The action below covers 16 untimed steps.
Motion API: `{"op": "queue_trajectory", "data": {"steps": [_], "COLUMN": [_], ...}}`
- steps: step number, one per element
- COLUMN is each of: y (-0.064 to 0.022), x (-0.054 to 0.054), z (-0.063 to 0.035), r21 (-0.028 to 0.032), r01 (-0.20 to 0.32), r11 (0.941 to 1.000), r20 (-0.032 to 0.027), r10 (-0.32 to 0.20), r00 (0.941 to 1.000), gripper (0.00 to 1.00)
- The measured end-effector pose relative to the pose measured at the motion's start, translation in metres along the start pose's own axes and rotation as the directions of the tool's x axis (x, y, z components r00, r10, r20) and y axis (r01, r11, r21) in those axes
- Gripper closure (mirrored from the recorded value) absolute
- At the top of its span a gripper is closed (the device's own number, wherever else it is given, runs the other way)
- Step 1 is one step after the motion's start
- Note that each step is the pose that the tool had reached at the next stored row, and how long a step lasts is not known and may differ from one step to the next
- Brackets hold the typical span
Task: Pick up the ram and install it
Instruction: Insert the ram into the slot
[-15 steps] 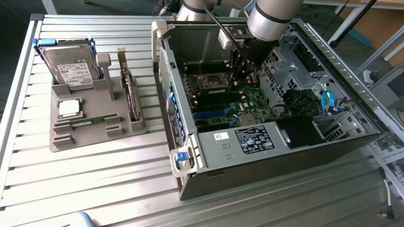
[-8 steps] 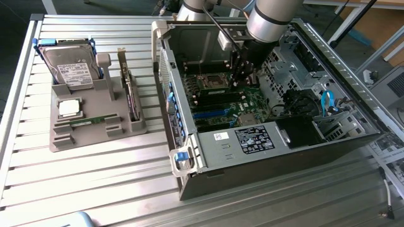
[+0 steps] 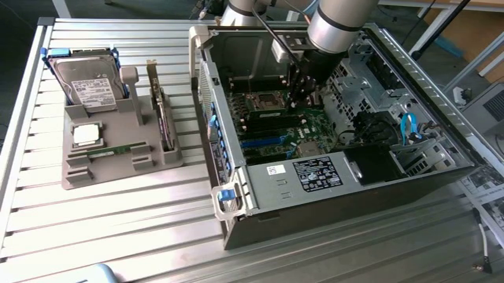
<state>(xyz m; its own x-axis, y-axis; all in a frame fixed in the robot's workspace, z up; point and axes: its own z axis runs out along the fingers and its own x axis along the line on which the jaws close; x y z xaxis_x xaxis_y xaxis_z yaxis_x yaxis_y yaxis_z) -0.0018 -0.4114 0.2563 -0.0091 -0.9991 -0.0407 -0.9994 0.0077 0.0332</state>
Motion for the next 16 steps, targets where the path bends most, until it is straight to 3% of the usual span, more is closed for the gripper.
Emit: {"op": "queue_trajectory", "data": {"steps": [16], "y": [0.0000], "x": [0.0070], "z": [-0.0002], "r21": [0.0000], "r01": [0.000], "r11": [1.0000], "r20": [0.0002], "r10": [0.000], "r00": [1.0000], "gripper": [0.88]}}
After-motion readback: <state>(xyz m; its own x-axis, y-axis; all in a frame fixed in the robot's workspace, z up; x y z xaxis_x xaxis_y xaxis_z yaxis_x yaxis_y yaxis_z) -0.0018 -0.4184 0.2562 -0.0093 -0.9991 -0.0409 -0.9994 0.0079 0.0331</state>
